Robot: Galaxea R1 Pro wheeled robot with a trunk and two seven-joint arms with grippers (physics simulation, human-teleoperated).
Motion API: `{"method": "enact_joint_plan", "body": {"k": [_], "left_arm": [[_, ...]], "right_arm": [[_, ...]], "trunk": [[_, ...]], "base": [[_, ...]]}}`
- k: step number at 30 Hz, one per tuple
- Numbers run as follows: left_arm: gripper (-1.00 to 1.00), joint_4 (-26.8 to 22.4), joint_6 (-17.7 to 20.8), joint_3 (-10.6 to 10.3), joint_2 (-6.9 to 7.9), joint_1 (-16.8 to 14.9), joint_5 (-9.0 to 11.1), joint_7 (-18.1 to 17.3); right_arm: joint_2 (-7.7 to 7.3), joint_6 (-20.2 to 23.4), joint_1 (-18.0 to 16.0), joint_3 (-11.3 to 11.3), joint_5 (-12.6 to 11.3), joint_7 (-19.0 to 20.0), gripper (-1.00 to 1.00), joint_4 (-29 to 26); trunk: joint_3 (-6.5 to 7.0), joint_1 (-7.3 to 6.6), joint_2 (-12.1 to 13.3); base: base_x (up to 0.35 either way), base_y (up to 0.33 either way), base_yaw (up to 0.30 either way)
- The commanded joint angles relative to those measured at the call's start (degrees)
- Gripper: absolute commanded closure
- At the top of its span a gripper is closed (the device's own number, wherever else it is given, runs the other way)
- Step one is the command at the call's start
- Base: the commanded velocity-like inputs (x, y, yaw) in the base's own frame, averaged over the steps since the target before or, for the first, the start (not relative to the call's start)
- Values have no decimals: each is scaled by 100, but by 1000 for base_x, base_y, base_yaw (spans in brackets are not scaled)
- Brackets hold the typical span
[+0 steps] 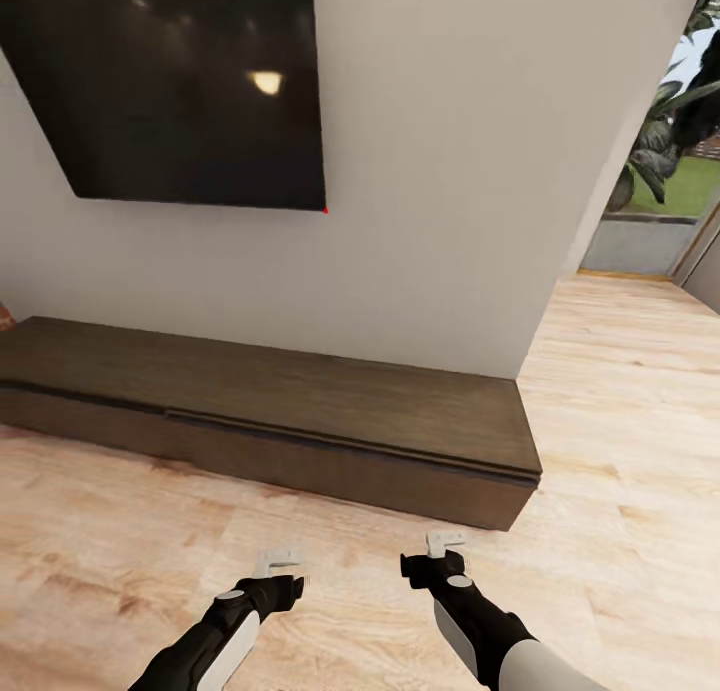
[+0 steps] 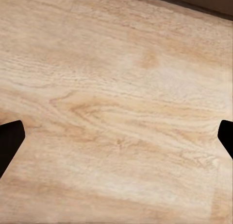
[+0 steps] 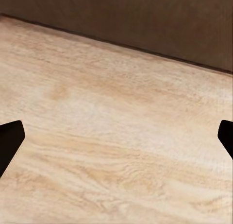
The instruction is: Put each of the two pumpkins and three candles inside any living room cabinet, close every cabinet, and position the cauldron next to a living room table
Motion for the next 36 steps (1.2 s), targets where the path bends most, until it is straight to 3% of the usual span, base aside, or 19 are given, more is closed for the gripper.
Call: {"method": "enact_joint_plan", "body": {"k": [1, 36], "left_arm": [[-100, -11, 12, -39, 8, -5, 60, 57], [-100, -111, 12, -29, 8, -5, 70, 49]], "right_arm": [[-4, 19, -2, 50, -54, -43, -100, -8], [39, 85, -2, 68, -54, -51, -100, -2]], "trunk": [[10, -23, 39], [448, -792, 1443]], "base": [[-9, 0, 264], [-1, 0, 232]]}}
